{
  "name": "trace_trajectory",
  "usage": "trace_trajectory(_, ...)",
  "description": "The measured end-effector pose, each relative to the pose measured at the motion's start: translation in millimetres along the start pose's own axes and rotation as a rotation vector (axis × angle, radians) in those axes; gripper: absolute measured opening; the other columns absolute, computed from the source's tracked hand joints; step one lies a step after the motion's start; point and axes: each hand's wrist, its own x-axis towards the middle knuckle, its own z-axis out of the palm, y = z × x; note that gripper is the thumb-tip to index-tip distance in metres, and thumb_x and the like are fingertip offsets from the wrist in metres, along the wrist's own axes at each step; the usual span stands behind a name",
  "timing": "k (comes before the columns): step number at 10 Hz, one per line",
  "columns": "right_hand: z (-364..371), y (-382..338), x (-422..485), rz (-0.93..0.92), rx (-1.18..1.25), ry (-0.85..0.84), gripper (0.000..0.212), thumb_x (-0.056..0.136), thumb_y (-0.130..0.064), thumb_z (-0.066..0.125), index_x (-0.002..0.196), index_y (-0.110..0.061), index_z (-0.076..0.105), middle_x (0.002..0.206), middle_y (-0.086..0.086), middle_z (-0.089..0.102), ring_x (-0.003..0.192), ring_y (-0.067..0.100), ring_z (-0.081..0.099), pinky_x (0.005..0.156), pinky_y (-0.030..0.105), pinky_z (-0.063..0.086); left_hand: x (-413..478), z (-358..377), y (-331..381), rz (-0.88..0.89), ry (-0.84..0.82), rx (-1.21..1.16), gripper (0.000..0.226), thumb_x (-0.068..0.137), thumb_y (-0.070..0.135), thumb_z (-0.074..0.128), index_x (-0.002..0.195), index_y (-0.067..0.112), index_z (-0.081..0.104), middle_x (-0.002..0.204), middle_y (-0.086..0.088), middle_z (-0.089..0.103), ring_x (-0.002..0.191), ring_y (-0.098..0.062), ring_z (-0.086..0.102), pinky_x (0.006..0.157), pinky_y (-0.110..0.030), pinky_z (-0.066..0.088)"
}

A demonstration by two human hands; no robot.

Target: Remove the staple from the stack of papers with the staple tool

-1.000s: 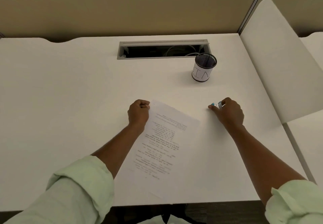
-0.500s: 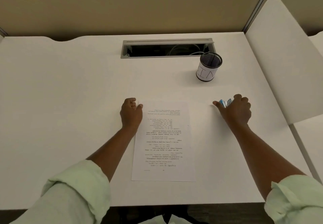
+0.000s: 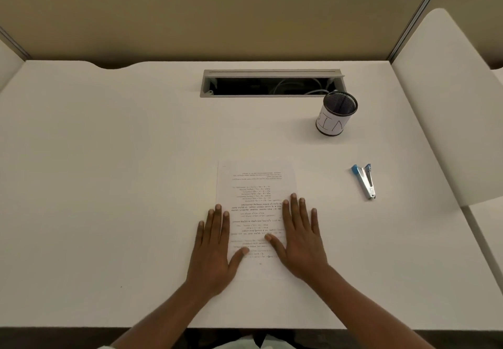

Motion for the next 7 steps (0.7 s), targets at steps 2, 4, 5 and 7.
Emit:
trace_trajectory(2,-2.9,-8.8,56.0,0.016,-0.037,-0.033,0.093,0.096,-0.072,0.016,0.162,-0.011,-0.008,0.171,0.010,-0.014,0.158,0.028,-0.014,0.128,0.054,-0.003,46.7,-11.7,-23.7,-0.054,-0.017,0.034,0.091,0.096,0.068,0.022,0.160,0.007,0.004,0.170,-0.013,-0.002,0.157,-0.028,-0.002,0.127,-0.049,0.009)
trace_trajectory(4,-4.6,-15.7,72.3,0.043,-0.051,-0.048,0.093,0.096,-0.073,0.015,0.162,-0.013,-0.011,0.171,0.008,-0.017,0.157,0.026,-0.018,0.127,0.053,-0.008,64.8,-16.7,-34.1,-0.036,-0.034,0.037,0.091,0.096,0.068,0.022,0.160,0.006,0.003,0.170,-0.013,-0.002,0.157,-0.027,-0.001,0.127,-0.047,0.009)
trace_trajectory(5,-9.9,-17.8,69.5,0.053,-0.043,-0.062,0.092,0.096,-0.072,0.017,0.161,-0.013,-0.012,0.170,0.007,-0.020,0.157,0.026,-0.018,0.127,0.052,-0.009,62.0,-18.9,-32.3,-0.058,-0.052,0.017,0.090,0.096,0.067,0.021,0.159,0.008,-0.003,0.169,-0.011,-0.009,0.157,-0.025,-0.007,0.127,-0.044,0.005)
trace_trajectory(7,-45.0,-19.0,95.0,0.013,-0.016,0.061,0.082,0.104,-0.058,0.023,0.162,-0.010,-0.009,0.169,0.008,-0.020,0.157,0.027,-0.017,0.128,0.048,-0.009,92.3,-56.8,-37.7,-0.007,0.042,0.009,0.081,0.100,0.057,0.019,0.159,0.002,0.005,0.169,-0.013,-0.002,0.157,-0.027,-0.001,0.127,-0.042,0.006)
